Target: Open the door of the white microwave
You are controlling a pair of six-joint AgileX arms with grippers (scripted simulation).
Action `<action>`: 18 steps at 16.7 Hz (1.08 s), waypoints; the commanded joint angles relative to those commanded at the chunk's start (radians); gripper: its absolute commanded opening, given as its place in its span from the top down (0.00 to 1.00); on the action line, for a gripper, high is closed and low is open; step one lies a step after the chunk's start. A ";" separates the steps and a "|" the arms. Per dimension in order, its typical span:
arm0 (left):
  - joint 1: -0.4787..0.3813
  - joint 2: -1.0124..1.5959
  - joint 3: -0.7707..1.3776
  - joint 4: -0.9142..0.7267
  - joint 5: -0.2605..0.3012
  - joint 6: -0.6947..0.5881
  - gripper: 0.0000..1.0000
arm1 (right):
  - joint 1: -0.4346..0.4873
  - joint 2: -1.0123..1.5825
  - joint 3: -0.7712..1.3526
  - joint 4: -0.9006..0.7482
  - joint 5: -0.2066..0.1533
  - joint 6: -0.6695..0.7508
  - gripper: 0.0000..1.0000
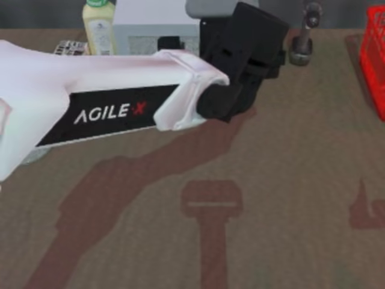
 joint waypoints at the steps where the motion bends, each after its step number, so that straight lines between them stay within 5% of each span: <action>1: 0.000 0.000 0.000 0.000 0.000 0.000 0.00 | 0.000 0.000 0.000 0.000 0.000 0.000 0.00; 18: 0.108 0.231 0.214 0.065 0.095 0.076 0.00 | 0.000 0.000 0.000 0.000 0.000 0.000 0.00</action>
